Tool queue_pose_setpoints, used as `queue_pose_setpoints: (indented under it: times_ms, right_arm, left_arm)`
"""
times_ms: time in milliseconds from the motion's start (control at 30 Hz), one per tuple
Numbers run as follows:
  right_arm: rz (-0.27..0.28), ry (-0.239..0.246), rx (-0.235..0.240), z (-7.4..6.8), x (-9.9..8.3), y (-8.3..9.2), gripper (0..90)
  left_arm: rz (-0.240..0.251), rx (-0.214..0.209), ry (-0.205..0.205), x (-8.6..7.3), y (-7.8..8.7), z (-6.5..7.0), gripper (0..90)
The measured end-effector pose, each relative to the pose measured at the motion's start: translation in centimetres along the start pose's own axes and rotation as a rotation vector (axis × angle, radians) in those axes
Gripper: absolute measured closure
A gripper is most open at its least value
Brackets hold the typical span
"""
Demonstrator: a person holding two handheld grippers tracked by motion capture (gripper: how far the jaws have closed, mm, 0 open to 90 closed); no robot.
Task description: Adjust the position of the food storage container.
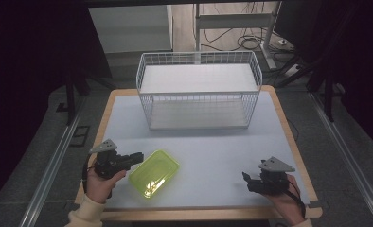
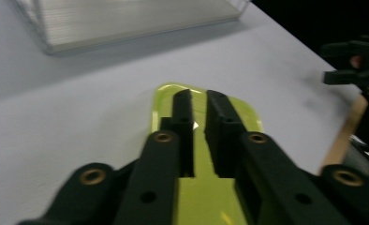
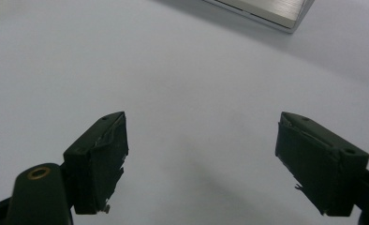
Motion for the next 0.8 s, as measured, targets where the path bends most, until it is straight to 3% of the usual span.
queue_pose_setpoints:
  times_ms: [233, 400, 467, 600, 800]
  right_arm:
    - [-0.004, 0.01, -0.004, -0.2, 0.0, -0.1, 17.5]
    - [-0.004, 0.014, -0.004, -0.3, 0.0, -0.1, 17.6]
    - [-0.007, 0.018, -0.002, -0.3, -0.1, -0.2, 17.9]
    - [-0.003, 0.021, -0.004, -0.3, 0.0, -0.1, 17.9]
    - [-0.012, 0.026, -0.001, -0.3, -0.2, -0.3, 18.0]
  left_arm:
    - [-0.075, -0.045, -0.085, -1.0, -0.8, 3.5, 89.5]
    - [-0.125, -0.056, -0.117, -2.1, -1.5, 5.1, 89.5]
    - [-0.15, -0.039, -0.135, -2.5, -1.9, 5.6, 89.3]
    - [-0.205, -0.028, -0.13, -3.9, -2.9, 6.2, 89.3]
    - [-0.221, -0.037, -0.139, -4.5, -3.1, 7.1, 89.4]
Point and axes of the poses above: each handheld gripper's, and its own axes: y roughly backward along the jaws, x roughly out of its top, z roughly to its right, the point moved 8 cm from there along -y, roughly forward along the jaws, and after that the axes turned 7 degrees about -z, right-handed, at the moved point
